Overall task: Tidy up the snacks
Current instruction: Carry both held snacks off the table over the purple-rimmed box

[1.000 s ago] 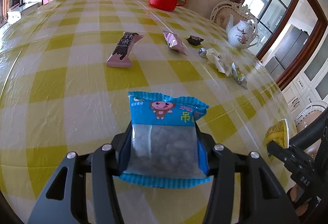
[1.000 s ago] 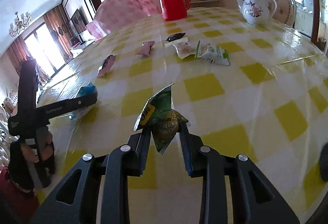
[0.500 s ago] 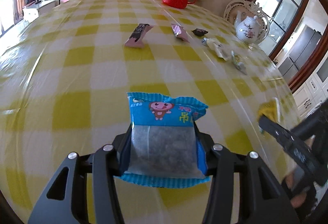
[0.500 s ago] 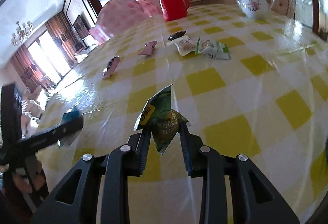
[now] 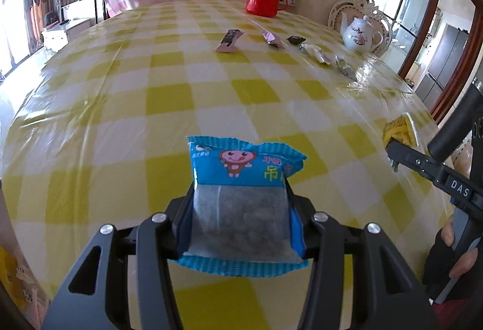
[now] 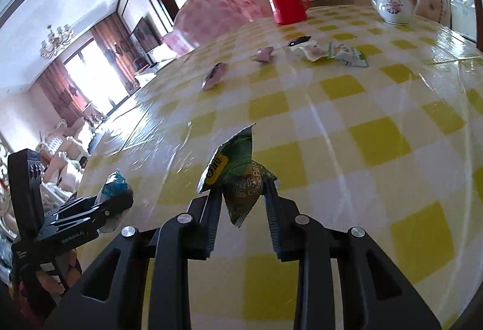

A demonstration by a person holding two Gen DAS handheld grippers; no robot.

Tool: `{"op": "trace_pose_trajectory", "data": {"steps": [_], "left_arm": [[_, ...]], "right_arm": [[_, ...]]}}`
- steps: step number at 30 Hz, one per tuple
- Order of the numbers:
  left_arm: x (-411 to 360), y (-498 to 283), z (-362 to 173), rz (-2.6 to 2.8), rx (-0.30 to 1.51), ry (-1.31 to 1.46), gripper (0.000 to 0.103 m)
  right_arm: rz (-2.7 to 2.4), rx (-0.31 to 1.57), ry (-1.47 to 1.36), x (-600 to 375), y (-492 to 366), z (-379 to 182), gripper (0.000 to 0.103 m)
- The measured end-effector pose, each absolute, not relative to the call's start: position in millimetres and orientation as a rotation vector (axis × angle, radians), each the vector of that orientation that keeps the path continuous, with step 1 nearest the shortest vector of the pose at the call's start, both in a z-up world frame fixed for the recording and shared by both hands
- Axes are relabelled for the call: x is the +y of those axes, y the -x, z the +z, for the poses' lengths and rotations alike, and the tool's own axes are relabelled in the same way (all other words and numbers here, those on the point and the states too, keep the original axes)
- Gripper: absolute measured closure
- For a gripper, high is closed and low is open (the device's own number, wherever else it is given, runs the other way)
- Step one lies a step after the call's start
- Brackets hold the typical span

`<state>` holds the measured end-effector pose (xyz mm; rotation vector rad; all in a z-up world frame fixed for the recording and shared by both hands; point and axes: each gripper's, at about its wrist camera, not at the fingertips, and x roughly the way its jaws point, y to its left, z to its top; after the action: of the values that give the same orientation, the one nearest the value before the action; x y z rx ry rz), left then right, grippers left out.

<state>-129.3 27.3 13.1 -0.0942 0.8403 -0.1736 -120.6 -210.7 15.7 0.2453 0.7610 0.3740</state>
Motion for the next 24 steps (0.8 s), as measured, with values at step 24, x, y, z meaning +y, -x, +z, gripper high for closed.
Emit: {"op": "trace_pose_trajectory", "data": {"steps": [24], "left_arm": [[96.4,208.7,11.7,-0.103,0.803,0.074,0.053]], "right_arm": [[0.569,0.777,-0.037,-100.4,182.9,18.2,0.073]]}}
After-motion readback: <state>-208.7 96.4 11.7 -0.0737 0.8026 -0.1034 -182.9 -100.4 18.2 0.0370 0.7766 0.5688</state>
